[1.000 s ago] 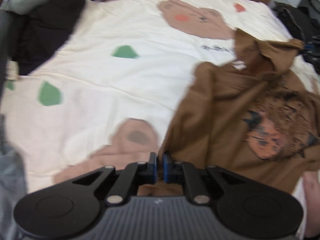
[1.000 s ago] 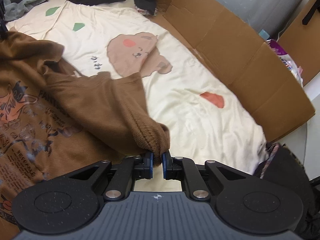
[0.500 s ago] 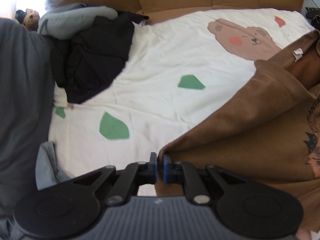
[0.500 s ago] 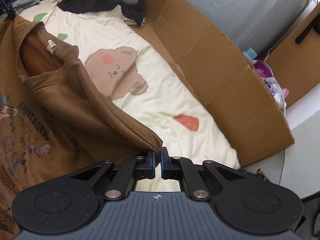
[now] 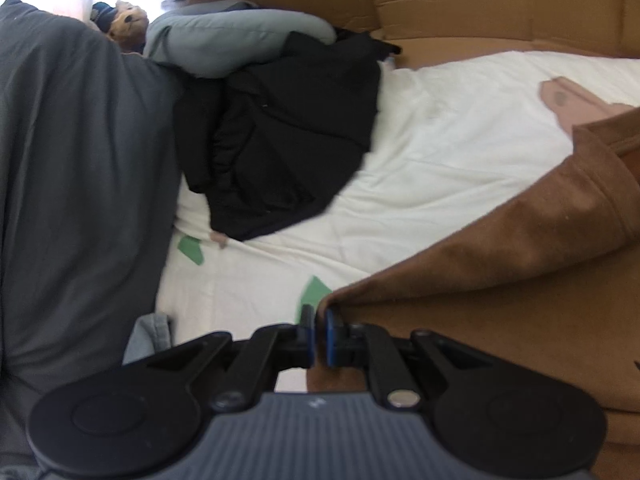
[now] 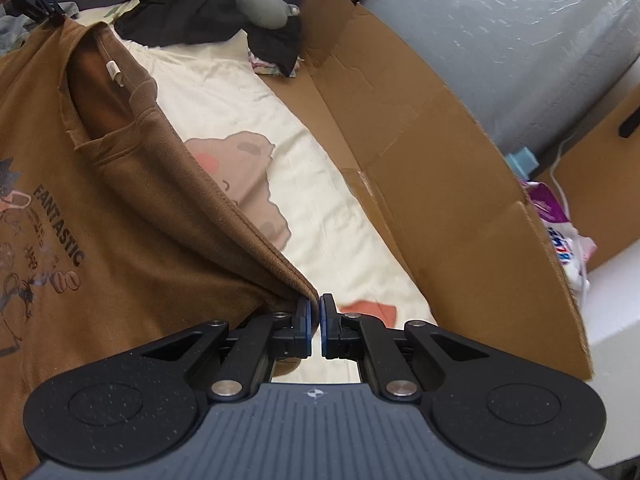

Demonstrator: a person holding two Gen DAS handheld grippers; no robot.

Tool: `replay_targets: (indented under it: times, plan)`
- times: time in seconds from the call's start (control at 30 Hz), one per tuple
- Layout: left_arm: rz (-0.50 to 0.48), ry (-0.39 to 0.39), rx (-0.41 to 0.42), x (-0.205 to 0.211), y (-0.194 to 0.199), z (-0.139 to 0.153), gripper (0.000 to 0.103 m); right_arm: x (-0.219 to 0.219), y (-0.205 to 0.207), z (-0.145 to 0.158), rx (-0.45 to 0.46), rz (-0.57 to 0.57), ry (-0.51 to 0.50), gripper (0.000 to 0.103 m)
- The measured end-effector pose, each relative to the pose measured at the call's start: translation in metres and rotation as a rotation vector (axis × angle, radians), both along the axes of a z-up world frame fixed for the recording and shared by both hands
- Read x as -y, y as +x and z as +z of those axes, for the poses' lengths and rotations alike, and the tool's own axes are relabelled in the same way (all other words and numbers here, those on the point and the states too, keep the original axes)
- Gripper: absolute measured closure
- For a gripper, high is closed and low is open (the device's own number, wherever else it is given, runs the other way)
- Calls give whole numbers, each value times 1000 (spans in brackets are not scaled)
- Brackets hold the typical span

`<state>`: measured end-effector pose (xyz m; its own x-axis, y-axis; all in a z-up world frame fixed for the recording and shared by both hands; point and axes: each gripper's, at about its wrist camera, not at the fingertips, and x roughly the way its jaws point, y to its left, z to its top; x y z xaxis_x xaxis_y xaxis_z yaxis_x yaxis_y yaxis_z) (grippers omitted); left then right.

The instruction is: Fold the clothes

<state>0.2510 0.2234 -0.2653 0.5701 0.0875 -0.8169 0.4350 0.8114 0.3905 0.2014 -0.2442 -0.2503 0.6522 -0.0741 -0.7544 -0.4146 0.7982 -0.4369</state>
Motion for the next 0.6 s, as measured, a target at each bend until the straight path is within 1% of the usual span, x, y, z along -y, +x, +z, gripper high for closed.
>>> replay_targets:
  times: [0.1, 0.2, 0.37, 0.47, 0.57, 0.6]
  plan:
    - [19, 9, 9, -3, 17, -5, 97, -1, 19, -8, -11, -17, 33, 102]
    - [34, 22, 11, -4, 33, -15, 97, 0, 39, -22, -31, -36, 91, 102]
    - [24, 55, -25, -7, 48, -43, 97, -3, 67, -58, -84, -36, 155, 102]
    - [15, 75, -39, -7, 47, -56, 97, -2, 75, -81, -107, -30, 179, 101]
    - [10, 82, -40, -8, 45, -64, 97, -1, 75, -95, -104, -33, 177, 99]
    - [9, 82, -40, -8, 45, -66, 97, -1, 75, -98, -101, -34, 176, 91]
